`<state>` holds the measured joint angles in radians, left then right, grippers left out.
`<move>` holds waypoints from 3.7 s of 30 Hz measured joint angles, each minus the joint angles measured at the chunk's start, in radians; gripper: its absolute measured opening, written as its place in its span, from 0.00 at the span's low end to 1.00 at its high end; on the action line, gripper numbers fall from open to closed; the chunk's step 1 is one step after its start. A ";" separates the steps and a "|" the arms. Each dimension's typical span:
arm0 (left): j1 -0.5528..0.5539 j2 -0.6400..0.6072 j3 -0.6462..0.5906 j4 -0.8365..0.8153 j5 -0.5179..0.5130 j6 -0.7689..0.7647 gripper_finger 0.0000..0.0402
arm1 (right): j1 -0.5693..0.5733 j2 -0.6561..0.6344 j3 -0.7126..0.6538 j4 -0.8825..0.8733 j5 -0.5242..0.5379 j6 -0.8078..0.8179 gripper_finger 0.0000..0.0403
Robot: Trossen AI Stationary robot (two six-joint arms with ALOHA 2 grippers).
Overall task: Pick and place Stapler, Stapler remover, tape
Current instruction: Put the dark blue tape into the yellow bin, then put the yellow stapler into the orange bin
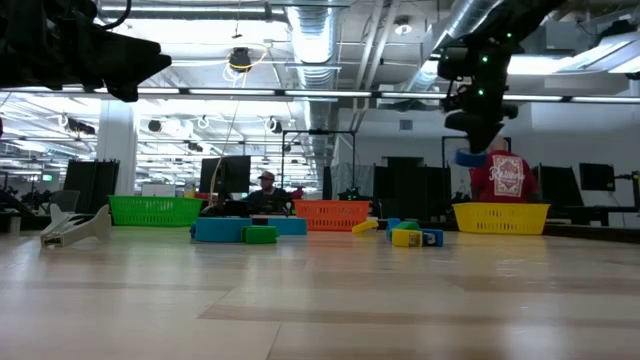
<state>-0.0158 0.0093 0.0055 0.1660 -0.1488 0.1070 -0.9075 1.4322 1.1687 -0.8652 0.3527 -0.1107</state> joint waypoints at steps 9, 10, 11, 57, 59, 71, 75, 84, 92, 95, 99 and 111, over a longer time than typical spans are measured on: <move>0.000 0.000 0.000 0.000 0.000 0.000 0.42 | -0.048 0.000 0.000 -0.007 0.067 0.011 0.10; 0.000 0.000 0.000 0.000 0.000 0.000 0.42 | -0.052 0.000 0.000 -0.013 0.067 0.008 0.10; 0.000 0.000 0.000 0.000 0.000 0.000 0.42 | -0.055 0.000 0.000 -0.019 0.067 0.007 0.10; 0.000 0.000 0.000 0.000 0.000 0.000 0.42 | -0.140 0.025 0.000 -0.060 0.013 -0.029 0.14; 0.000 0.000 0.000 0.000 0.000 0.000 0.42 | -0.140 0.025 0.000 -0.060 0.013 -0.029 0.15; 0.000 0.000 0.000 0.000 0.000 0.000 0.42 | -0.140 0.025 0.000 -0.060 0.011 -0.030 0.16; 0.000 0.000 0.000 0.000 0.000 0.000 0.42 | -0.140 0.025 0.000 -0.063 0.006 -0.030 0.16; 0.000 0.000 0.000 0.000 0.000 0.000 0.42 | -0.133 0.024 0.000 -0.063 -0.015 -0.030 0.28; 0.000 0.000 0.000 0.000 0.000 0.000 0.42 | -0.131 0.024 0.000 -0.063 -0.015 -0.030 0.33; 0.000 0.000 0.000 0.000 0.000 0.000 0.42 | -0.129 0.024 0.000 -0.063 -0.015 -0.030 0.34; 0.000 0.000 0.000 0.000 0.000 0.000 0.42 | -0.126 0.018 0.000 -0.063 -0.015 -0.051 0.34; 0.000 0.000 0.000 0.000 0.000 0.000 0.42 | -0.048 -0.013 0.123 -0.109 -0.019 -0.054 0.36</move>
<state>-0.0158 0.0090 0.0055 0.1659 -0.1488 0.1070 -0.9559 1.4196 1.2913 -0.9737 0.3338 -0.1646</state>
